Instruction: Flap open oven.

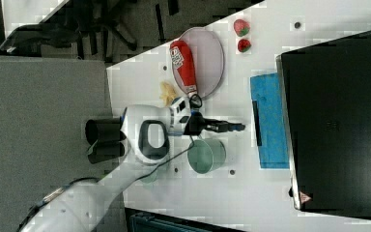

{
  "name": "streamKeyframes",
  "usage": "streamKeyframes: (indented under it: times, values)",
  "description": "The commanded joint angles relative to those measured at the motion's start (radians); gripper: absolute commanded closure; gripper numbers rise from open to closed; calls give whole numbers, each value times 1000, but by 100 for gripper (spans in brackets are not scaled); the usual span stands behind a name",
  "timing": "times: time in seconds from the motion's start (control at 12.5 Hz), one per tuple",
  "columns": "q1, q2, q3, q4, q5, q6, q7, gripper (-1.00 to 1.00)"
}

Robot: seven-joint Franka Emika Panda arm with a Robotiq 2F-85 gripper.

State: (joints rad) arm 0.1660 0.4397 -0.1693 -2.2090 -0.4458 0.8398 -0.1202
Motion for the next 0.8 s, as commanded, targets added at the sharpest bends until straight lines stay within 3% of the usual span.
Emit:
streamKeyframes:
  times: [0.08, 0.4, 0.8]
  values:
    - [6, -183, -10, 32, 151, 15, 57, 65]
    - [-2, -324, -56, 70, 389, -100, 57, 65]
    - [-3, -469, -66, 184, 404, -349, 121, 65]
